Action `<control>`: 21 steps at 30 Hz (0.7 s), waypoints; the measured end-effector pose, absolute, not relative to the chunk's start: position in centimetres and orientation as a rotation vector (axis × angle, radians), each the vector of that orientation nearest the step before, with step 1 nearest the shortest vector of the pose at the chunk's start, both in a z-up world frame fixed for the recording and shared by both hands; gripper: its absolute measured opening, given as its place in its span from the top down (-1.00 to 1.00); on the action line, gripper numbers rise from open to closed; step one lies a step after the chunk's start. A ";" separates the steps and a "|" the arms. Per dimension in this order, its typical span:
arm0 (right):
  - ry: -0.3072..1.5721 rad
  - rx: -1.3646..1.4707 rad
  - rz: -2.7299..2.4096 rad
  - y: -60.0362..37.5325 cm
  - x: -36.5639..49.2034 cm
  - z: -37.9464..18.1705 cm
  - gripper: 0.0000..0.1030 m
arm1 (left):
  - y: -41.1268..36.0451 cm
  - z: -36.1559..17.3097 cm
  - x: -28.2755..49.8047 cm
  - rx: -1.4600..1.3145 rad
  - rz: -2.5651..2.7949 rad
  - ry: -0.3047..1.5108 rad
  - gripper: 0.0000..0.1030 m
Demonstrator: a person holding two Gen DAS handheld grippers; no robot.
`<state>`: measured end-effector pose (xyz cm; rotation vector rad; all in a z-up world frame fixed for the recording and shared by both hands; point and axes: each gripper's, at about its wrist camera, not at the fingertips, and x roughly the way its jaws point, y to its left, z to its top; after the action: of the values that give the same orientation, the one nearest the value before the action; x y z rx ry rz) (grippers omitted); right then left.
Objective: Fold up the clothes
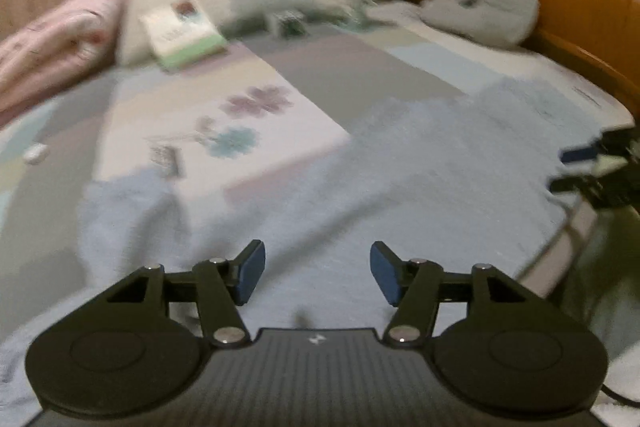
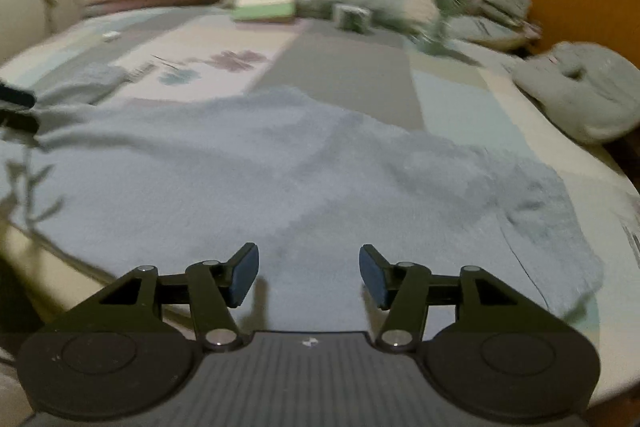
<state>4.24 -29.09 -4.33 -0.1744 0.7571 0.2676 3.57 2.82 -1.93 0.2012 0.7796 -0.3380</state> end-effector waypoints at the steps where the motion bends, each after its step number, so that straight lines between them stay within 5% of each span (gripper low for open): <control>1: 0.768 -0.171 0.257 -29.3 4.3 -4.9 -0.21 | 2.5 -2.9 3.8 0.197 -0.345 0.806 -0.16; 6: 0.778 -0.141 0.245 -29.8 4.3 -5.5 -0.36 | 4.8 -6.7 3.9 0.148 -0.255 0.942 -0.20; 17: 0.697 -0.160 0.358 -26.0 7.8 -2.5 -0.41 | 6.5 -3.2 9.1 -0.040 -0.309 0.850 -0.21; 21: 0.683 -0.216 0.363 -24.2 9.0 -2.5 -0.41 | 6.4 -3.3 11.9 0.038 -0.277 0.836 0.11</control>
<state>8.96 -24.22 -2.53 -0.2158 0.6835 0.3634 11.91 6.35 -3.29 0.0375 0.8360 -0.2772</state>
